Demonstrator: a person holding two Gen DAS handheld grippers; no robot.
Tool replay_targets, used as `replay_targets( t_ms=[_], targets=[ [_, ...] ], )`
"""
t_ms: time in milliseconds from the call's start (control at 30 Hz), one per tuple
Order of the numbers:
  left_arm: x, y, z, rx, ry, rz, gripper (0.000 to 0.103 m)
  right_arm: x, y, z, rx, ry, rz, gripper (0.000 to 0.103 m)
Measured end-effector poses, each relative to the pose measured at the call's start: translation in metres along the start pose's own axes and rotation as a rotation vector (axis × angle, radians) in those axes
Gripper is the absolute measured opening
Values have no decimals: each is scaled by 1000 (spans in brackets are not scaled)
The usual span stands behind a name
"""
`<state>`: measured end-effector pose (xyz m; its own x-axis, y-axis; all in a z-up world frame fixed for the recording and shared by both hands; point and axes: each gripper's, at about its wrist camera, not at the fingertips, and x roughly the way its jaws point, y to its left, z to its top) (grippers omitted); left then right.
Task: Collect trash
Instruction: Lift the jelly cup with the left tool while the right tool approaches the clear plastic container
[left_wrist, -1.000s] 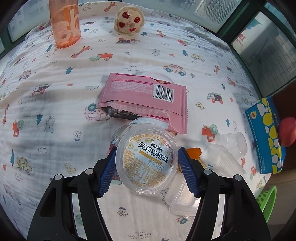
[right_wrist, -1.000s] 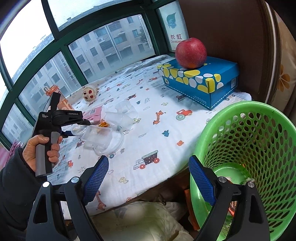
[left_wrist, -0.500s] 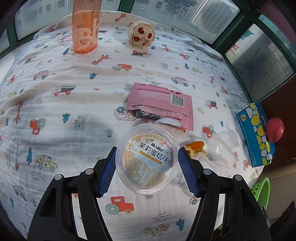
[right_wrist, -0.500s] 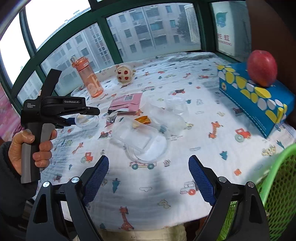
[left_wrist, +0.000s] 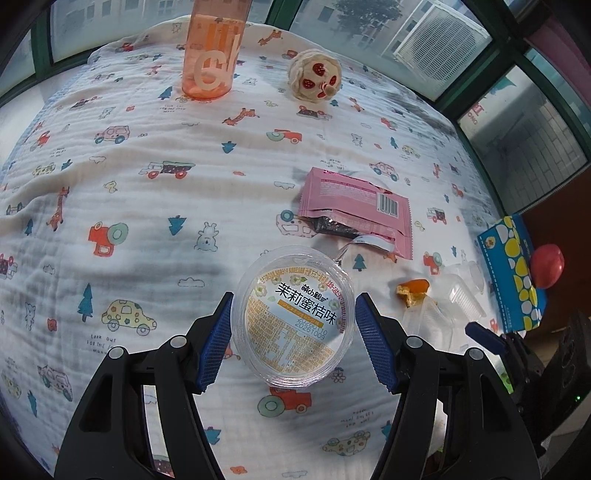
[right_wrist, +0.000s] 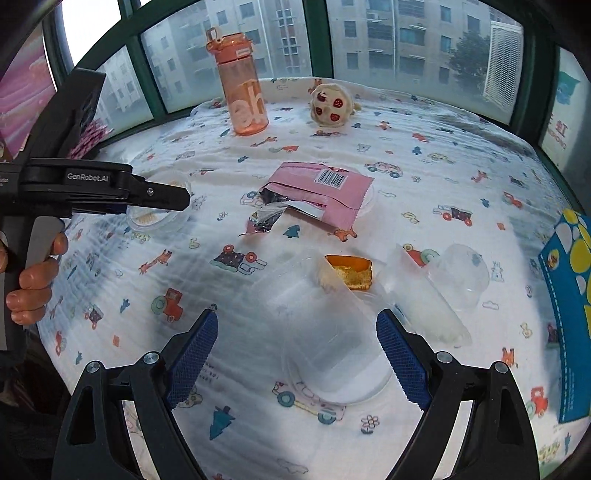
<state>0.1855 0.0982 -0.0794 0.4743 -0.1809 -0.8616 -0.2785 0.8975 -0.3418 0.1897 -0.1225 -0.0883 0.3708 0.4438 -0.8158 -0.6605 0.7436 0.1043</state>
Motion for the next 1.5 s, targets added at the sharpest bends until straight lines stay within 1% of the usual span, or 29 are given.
replay_targets(
  t_ms=[300, 400, 467, 533, 700, 833, 933, 1067, 1133, 1300, 1500],
  targets=[
    [3, 13, 3, -9, -1, 11, 65, 35, -5, 18, -103, 71, 25, 85],
    [5, 14, 2, -10, 4, 12, 65, 43, -6, 20, -118, 92, 31, 83],
    [6, 14, 1, -9, 6, 15, 65, 46, -6, 20, -129, 97, 24, 78],
    [7, 14, 1, -11, 8, 13, 65, 45, -6, 20, -130, 96, 19, 67],
    [6, 12, 0, -6, 8, 9, 65, 34, -6, 18, -110, 74, 9, 62],
    [1, 5, -3, 5, 0, -3, 65, 9, -8, 14, -41, 11, 1, 62],
    [-5, -3, -5, 15, -9, -18, 65, -14, -12, 10, 41, -52, 1, 61],
    [-14, -21, -9, 54, -22, -45, 65, -52, -15, -3, 150, -137, -4, 61],
    [-17, -31, -13, 75, -24, -62, 65, -70, -16, -12, 202, -166, -26, 61],
    [-20, -63, -25, 134, -11, -112, 65, -116, -26, -45, 332, -241, -75, 61],
    [-22, -113, -46, 227, 14, -178, 65, -171, -49, -104, 499, -308, -188, 61]
  ],
)
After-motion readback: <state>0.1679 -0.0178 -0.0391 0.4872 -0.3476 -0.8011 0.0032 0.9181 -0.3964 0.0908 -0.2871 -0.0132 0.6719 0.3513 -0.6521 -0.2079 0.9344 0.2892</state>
